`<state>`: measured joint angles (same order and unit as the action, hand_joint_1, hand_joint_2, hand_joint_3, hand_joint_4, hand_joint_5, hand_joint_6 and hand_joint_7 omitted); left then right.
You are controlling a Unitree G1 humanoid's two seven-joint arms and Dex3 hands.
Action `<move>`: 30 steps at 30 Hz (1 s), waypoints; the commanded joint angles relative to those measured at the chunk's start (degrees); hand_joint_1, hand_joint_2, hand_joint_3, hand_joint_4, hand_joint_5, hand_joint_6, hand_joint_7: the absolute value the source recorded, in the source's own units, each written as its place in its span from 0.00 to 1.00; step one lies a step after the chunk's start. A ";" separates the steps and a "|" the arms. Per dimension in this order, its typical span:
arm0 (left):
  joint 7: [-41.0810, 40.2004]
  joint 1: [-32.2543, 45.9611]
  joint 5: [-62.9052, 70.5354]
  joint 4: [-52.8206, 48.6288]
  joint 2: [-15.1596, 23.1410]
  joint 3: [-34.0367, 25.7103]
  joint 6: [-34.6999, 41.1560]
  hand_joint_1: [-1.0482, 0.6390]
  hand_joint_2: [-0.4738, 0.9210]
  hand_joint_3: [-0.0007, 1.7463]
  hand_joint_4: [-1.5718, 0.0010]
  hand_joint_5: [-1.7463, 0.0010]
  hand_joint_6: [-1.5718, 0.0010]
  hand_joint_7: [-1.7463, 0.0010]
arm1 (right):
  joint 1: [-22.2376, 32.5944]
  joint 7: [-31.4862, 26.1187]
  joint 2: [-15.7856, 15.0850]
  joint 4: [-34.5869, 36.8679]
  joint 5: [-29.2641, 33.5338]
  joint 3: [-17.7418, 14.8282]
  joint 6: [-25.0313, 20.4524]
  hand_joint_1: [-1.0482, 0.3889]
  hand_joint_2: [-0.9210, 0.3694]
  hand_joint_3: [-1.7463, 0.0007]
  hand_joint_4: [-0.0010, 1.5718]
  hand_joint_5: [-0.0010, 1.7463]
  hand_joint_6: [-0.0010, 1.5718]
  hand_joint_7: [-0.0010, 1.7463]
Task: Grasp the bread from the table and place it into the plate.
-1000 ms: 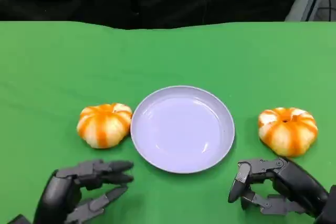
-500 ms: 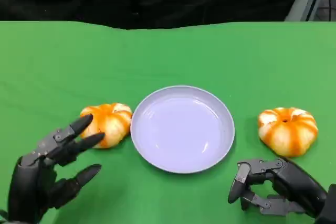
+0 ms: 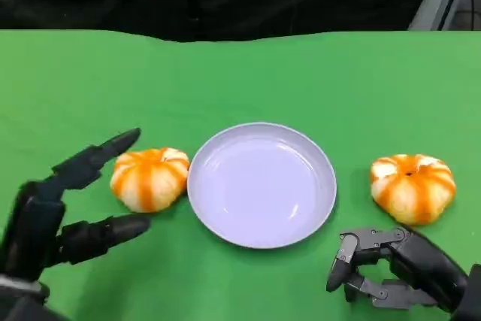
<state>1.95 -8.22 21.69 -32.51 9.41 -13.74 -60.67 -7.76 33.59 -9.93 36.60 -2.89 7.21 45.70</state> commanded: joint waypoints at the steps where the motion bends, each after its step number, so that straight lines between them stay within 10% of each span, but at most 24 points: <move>1: -12.35 -0.93 15.48 3.51 4.28 2.77 7.64 0.16 1.00 0.02 0.66 1.00 0.63 0.99 | 0.74 -0.06 -0.50 -0.42 -0.21 -0.03 0.52 0.68 0.00 0.73 0.45 0.89 0.52 0.60; 30: -32.68 -18.27 24.45 -21.42 9.23 30.66 27.90 0.13 1.00 0.06 0.68 0.99 0.61 1.00 | 1.38 -0.73 -0.37 -1.79 0.20 -0.01 -0.48 0.68 0.01 0.73 0.45 0.89 0.52 0.61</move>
<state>-29.55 -24.42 47.20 -51.04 18.12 15.79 -33.13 -6.85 33.29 -9.57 35.42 -2.80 7.31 45.56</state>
